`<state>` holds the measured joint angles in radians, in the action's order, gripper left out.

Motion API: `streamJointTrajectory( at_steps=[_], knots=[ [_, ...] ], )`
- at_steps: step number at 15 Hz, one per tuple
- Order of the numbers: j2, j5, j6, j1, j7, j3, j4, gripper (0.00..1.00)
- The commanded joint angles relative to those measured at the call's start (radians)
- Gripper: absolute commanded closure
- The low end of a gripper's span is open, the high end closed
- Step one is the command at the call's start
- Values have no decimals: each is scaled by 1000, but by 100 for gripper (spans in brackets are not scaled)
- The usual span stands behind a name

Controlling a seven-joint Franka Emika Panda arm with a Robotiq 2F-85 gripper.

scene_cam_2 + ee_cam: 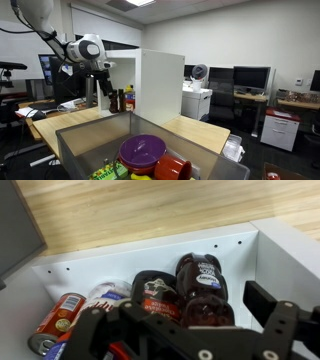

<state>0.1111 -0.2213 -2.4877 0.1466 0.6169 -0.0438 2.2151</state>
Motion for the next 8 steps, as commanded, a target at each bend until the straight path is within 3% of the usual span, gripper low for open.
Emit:
streamJointTrajectory(
  at_steps=[1,8],
  knots=[
    [-26,-7,8,6,2,-9,14,0],
    [-114,37,80,46,-22,-74,98,0]
  ],
)
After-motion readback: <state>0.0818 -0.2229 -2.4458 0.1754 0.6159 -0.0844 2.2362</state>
